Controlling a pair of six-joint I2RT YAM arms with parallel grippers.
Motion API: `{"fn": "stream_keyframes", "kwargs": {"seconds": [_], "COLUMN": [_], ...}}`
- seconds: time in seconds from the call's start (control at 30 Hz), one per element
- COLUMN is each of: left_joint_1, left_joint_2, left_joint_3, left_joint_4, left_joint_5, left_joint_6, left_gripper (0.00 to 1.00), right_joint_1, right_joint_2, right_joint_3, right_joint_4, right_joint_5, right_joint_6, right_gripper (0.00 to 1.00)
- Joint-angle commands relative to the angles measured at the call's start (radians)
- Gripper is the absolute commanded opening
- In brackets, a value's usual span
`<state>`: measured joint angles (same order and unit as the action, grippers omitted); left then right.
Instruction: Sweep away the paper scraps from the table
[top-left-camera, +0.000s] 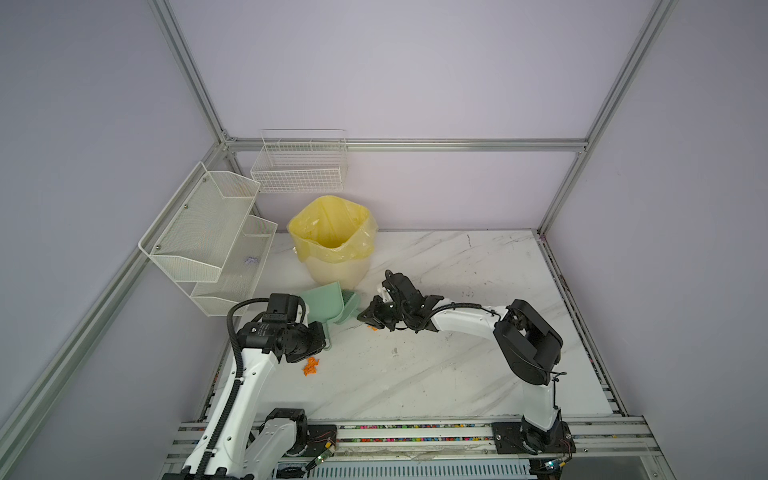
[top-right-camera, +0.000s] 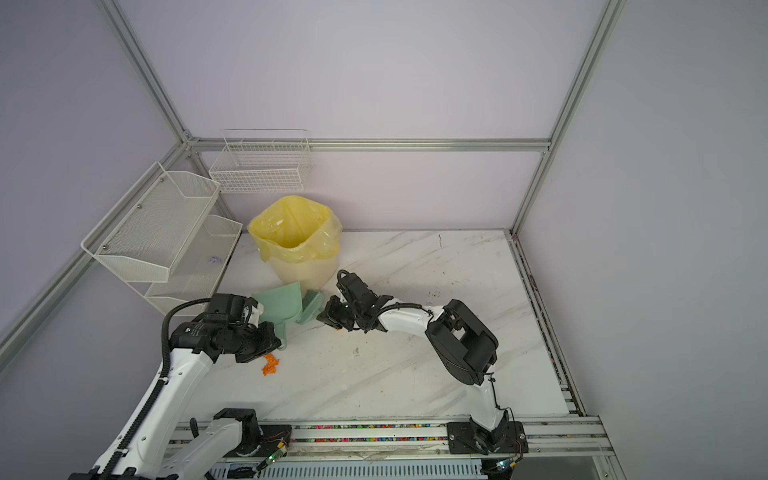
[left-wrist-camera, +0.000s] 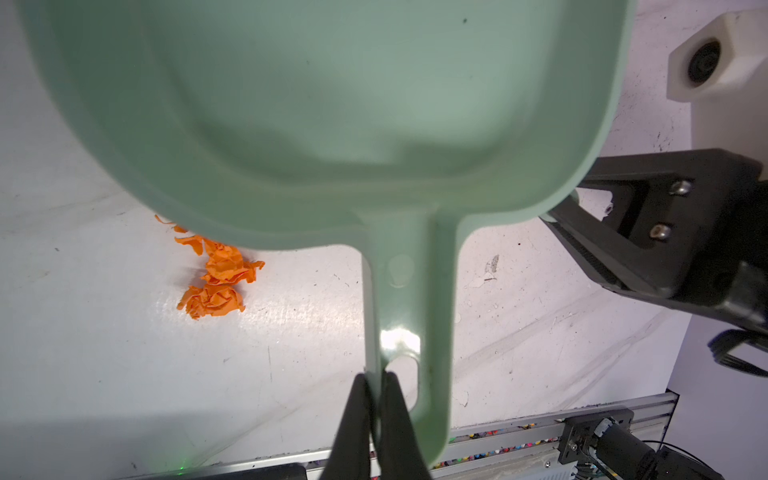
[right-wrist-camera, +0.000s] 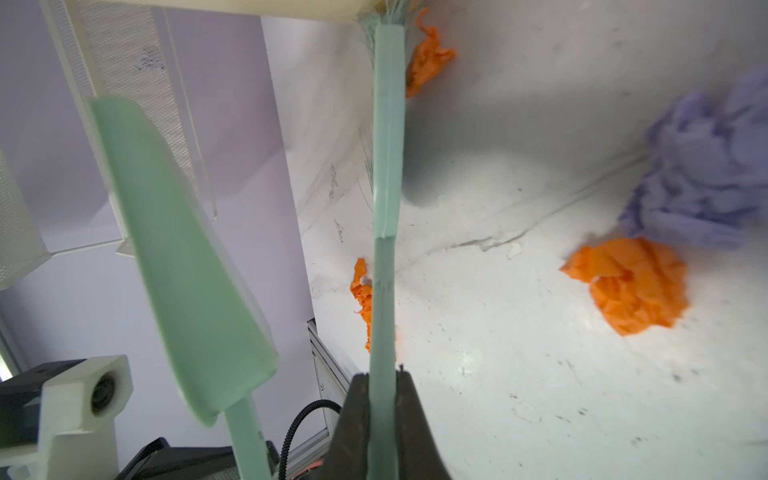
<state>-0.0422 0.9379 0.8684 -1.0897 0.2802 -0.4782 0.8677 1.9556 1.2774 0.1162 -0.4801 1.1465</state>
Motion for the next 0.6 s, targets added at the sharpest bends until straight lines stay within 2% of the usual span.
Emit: {"fn": "stream_keyframes", "kwargs": {"seconds": [0.0,0.2,0.4,0.57], "left_joint_1": [-0.021,-0.089,-0.243,-0.362], "left_joint_2": [-0.026,-0.046,-0.072,-0.083], "left_joint_3": [0.015,-0.002,-0.047,-0.083], "left_joint_4": [0.003,0.004,0.024,0.043], "left_joint_5": [0.014,0.0,-0.06,-0.103], "left_joint_6": [0.004,-0.042,-0.138,-0.214], "left_gripper": [0.0,0.0,0.0,0.0], "right_joint_1": [-0.038,-0.092,-0.114,-0.147], "right_joint_2": [-0.077,-0.222,-0.39,-0.509], "right_joint_3": [-0.072,-0.208,-0.274,-0.244], "right_joint_4": [0.011,-0.035,-0.146,-0.291], "right_joint_5": [-0.01,-0.018,-0.003,0.026], "right_joint_6": [0.033,0.03,0.002,-0.062], "right_gripper": [0.0,0.0,0.0,0.0]}}
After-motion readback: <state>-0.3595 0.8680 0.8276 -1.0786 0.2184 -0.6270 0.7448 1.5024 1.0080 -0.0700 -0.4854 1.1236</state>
